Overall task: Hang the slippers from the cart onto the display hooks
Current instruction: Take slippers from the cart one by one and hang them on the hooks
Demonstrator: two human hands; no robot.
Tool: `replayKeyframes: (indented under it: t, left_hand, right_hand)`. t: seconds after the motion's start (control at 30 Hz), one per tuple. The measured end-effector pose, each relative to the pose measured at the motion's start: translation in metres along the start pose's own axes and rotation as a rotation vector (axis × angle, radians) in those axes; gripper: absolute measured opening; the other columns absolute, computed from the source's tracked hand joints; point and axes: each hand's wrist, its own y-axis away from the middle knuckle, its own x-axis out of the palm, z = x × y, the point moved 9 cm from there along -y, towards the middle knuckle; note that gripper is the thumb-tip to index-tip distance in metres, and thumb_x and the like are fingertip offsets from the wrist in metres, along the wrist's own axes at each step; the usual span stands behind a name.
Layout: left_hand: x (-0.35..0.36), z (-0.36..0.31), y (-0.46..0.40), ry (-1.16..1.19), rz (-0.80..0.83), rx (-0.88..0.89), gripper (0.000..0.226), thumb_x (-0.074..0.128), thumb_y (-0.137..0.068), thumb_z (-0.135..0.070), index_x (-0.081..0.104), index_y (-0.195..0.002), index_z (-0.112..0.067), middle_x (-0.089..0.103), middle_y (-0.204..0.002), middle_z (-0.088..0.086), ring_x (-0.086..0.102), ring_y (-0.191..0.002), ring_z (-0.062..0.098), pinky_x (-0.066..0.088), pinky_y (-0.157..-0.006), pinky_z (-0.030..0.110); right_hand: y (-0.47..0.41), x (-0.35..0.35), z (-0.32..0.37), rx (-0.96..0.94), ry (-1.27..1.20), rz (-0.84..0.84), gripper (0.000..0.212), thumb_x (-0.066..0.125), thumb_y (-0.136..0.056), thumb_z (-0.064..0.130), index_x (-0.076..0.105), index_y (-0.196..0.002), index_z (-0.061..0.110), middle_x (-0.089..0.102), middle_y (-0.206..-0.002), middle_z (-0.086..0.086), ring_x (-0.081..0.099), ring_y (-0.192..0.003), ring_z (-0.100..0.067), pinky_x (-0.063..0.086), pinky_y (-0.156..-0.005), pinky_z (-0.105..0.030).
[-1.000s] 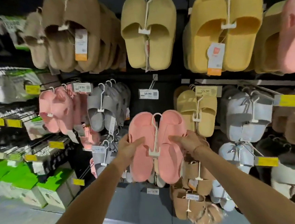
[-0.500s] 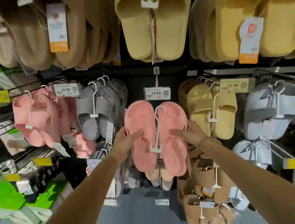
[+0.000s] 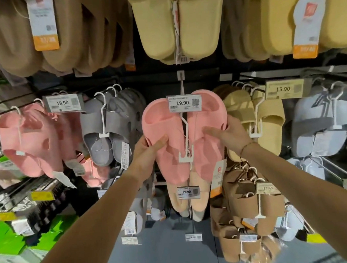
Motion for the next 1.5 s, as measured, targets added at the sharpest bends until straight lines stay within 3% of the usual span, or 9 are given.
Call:
replayKeyframes:
  t: [0.1, 0.27, 0.37, 0.5, 0.73, 0.87, 1.03, 1.27, 1.5]
  left_hand:
    - [0.004, -0.005, -0.011, 0.019, -0.029, 0.004, 0.037, 0.077, -0.085, -0.010, 0.066, -0.120, -0.013, 0.075, -0.115, 0.008, 0.072, -0.105, 0.024, 0.060, -0.082, 0.036]
    - [0.004, -0.006, -0.032, 0.006, -0.080, -0.005, 0.039, 0.079, -0.084, -0.008, 0.066, -0.122, -0.011, 0.076, -0.111, 0.008, 0.073, -0.099, 0.023, 0.060, -0.079, 0.038]
    - [-0.002, 0.000, -0.042, -0.004, -0.166, -0.030, 0.039, 0.082, -0.082, -0.009, 0.068, -0.118, -0.014, 0.076, -0.106, 0.005, 0.073, -0.093, 0.023, 0.060, -0.075, 0.037]
    - [-0.012, 0.017, -0.052, -0.047, -0.224, -0.067, 0.035, 0.083, -0.081, -0.011, 0.069, -0.113, -0.016, 0.075, -0.109, 0.007, 0.072, -0.097, 0.026, 0.060, -0.083, 0.042]
    - [-0.013, 0.035, -0.026, -0.046, 0.074, -0.050, 0.049, 0.082, -0.079, -0.014, 0.065, -0.125, -0.010, 0.073, -0.121, 0.011, 0.068, -0.113, 0.027, 0.053, -0.099, 0.045]
    - [-0.010, 0.029, -0.011, -0.010, 0.131, -0.057, 0.059, 0.075, -0.080, -0.013, 0.057, -0.135, -0.001, 0.068, -0.126, 0.016, 0.064, -0.118, 0.030, 0.050, -0.104, 0.047]
    - [-0.004, 0.006, -0.001, 0.054, 0.106, -0.043, 0.056, 0.077, -0.083, -0.013, 0.058, -0.135, -0.003, 0.071, -0.123, 0.012, 0.067, -0.113, 0.027, 0.058, -0.089, 0.037]
    - [-0.007, 0.007, -0.003, 0.078, 0.033, -0.082, 0.061, 0.083, -0.079, -0.018, 0.061, -0.134, -0.005, 0.071, -0.125, 0.013, 0.070, -0.110, 0.027, 0.060, -0.081, 0.035]
    - [-0.019, 0.024, -0.005, 0.129, -0.011, -0.126, 0.065, 0.081, -0.075, -0.018, 0.060, -0.136, -0.008, 0.071, -0.126, 0.011, 0.066, -0.120, 0.030, 0.057, -0.094, 0.044]
  right_hand:
    - [-0.011, -0.003, -0.002, 0.027, -0.031, -0.025, 0.039, 0.081, -0.082, 0.019, 0.063, -0.117, 0.015, 0.073, -0.103, 0.001, 0.071, -0.093, -0.016, 0.059, -0.071, -0.025]
    - [-0.035, -0.004, -0.015, 0.074, 0.011, -0.052, 0.043, 0.083, -0.079, 0.025, 0.066, -0.117, 0.014, 0.074, -0.105, -0.002, 0.071, -0.094, -0.021, 0.059, -0.085, -0.044]
    - [-0.048, 0.000, -0.022, 0.096, 0.080, -0.060, 0.046, 0.084, -0.076, 0.030, 0.066, -0.116, 0.016, 0.074, -0.105, -0.001, 0.070, -0.094, -0.021, 0.059, -0.086, -0.045]
    - [-0.055, 0.007, -0.032, 0.128, 0.157, -0.055, 0.050, 0.084, -0.075, 0.032, 0.063, -0.118, 0.017, 0.070, -0.107, -0.001, 0.067, -0.095, -0.022, 0.058, -0.085, -0.041]
    - [-0.020, 0.008, -0.033, 0.011, 0.062, 0.121, 0.049, 0.085, -0.078, 0.019, 0.063, -0.122, 0.016, 0.072, -0.110, 0.000, 0.070, -0.100, -0.015, 0.060, -0.086, -0.040]
    - [-0.004, 0.005, -0.018, -0.054, -0.022, 0.121, 0.055, 0.083, -0.079, 0.012, 0.059, -0.128, 0.013, 0.071, -0.115, -0.003, 0.069, -0.104, -0.017, 0.059, -0.087, -0.038]
    - [-0.001, 0.004, 0.007, -0.086, -0.033, 0.059, 0.049, 0.082, -0.080, 0.016, 0.060, -0.124, 0.016, 0.072, -0.111, -0.001, 0.070, -0.099, -0.016, 0.060, -0.084, -0.038]
    - [-0.010, 0.004, 0.002, -0.024, 0.012, 0.011, 0.046, 0.084, -0.078, 0.024, 0.063, -0.118, 0.017, 0.073, -0.106, -0.001, 0.071, -0.096, -0.019, 0.060, -0.084, -0.045]
    - [-0.014, 0.015, -0.008, 0.028, 0.064, 0.019, 0.047, 0.083, -0.078, 0.028, 0.063, -0.119, 0.015, 0.072, -0.108, -0.002, 0.069, -0.098, -0.023, 0.059, -0.086, -0.046]
